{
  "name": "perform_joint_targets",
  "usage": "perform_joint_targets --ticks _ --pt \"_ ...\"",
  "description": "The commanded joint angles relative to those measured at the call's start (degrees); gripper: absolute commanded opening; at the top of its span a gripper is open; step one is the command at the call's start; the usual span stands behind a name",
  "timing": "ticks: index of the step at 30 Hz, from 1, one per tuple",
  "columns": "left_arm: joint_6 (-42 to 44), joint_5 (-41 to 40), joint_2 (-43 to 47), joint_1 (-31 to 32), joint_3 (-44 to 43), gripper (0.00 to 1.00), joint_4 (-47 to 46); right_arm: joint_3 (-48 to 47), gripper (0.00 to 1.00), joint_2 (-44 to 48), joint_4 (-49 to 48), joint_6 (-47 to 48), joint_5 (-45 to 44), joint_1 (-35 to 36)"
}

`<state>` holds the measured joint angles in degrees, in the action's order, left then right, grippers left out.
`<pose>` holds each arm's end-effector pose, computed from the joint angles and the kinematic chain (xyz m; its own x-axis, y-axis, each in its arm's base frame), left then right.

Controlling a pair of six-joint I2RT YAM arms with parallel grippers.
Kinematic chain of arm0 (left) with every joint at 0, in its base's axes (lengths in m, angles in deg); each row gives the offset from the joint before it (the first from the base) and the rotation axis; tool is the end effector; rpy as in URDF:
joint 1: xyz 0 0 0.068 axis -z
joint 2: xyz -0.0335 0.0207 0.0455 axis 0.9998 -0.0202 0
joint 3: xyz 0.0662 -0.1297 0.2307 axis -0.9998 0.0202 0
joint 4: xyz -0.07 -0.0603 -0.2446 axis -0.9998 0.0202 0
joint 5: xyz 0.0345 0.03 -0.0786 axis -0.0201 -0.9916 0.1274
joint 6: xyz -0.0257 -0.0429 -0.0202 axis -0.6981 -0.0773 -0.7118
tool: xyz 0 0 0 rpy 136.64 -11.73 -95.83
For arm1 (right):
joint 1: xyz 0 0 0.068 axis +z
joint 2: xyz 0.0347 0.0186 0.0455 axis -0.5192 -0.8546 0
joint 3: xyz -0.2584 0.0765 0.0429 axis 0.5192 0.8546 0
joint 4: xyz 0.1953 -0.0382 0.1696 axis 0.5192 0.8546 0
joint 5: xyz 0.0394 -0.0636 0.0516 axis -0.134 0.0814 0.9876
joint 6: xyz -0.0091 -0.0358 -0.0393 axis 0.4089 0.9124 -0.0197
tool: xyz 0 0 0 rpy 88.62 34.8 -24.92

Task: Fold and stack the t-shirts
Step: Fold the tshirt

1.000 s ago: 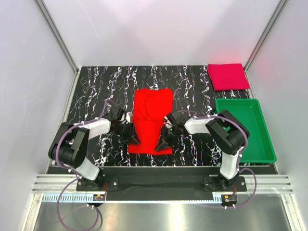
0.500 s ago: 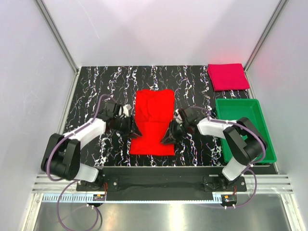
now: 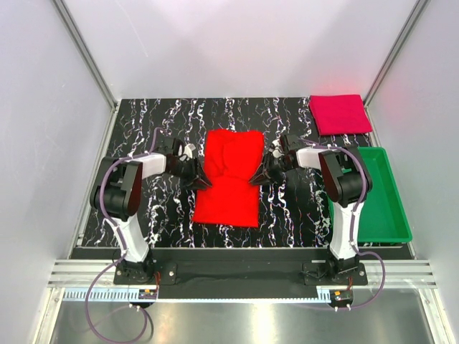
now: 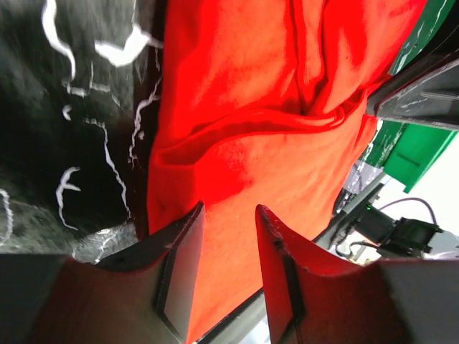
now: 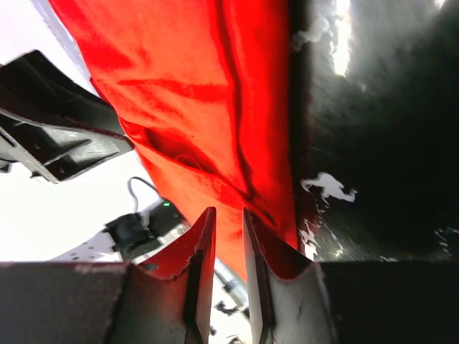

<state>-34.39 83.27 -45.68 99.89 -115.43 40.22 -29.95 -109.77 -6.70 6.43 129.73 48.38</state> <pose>0.3313 -0.0876 0.1298 -0.9820 -0.1795 -0.0593 -0.0888 0.7151 -0.6934 0.3664 0.1400 0.1020 -0.9843 0.1543 0.0855 0.1619 0.5983 0.7848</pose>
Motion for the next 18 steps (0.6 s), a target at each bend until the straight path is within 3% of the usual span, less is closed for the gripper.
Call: perform_joint_targets --ticks 1,7,12,15,18 --pt "4.54 -6.88 3.48 -0.5 -0.28 0.43 0.94 -4.12 0.29 -0.52 9.98 9.3 -4.5 -0.32" --pt "0.68 -6.09 22.98 0.2 9.02 0.5 2.1 -3.43 0.46 12.39 20.81 11.16 -9.87 -0.14" --pt "-5.82 -2.49 31.36 2.92 21.94 0.47 -6.4 3.51 0.48 21.63 19.86 7.65 -8.02 6.6" --pt "-8.46 0.15 30.5 3.01 26.35 0.43 -12.3 8.43 0.36 22.61 10.14 0.29 -6.36 14.35" --pt "-7.24 -1.16 28.4 3.01 27.85 0.4 -12.68 15.37 0.26 21.64 -10.83 -13.4 -3.28 18.84"
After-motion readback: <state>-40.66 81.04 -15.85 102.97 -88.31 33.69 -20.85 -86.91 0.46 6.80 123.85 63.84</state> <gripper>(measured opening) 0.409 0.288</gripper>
